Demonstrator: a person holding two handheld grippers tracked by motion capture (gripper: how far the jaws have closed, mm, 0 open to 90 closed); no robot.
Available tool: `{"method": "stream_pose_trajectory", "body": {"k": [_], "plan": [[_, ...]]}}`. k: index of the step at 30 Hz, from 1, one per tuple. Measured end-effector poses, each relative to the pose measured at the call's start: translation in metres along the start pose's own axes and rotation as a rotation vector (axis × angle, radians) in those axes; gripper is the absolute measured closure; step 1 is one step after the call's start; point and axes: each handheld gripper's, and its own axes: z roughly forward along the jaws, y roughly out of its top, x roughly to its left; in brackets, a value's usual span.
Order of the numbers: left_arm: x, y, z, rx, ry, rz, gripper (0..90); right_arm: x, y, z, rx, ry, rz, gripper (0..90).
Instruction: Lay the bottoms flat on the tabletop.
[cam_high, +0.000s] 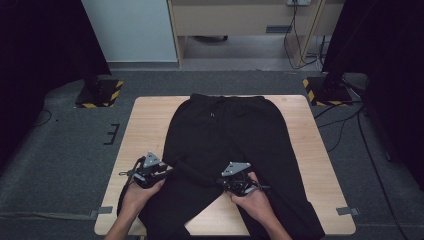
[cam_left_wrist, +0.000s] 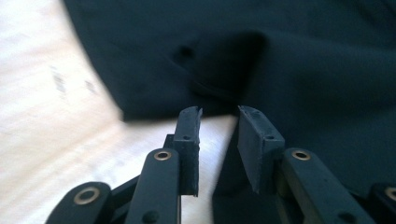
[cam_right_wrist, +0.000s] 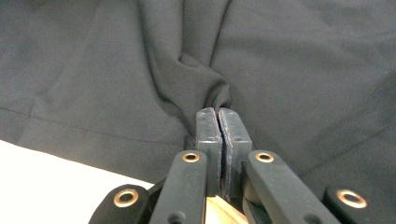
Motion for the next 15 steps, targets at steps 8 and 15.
{"method": "stream_pose_trajectory", "body": {"k": [8, 15], "plan": [[0.001, -0.001, -0.008, -0.038, 0.023, 0.010, 64.2, 0.000, 0.005, 0.001, 0.001, -0.008, 0.000, 88.1], [0.014, 0.020, 0.011, -0.045, 0.047, 0.010, 56.5, -0.001, 0.005, 0.002, 0.005, -0.008, 0.005, 88.1]]}}
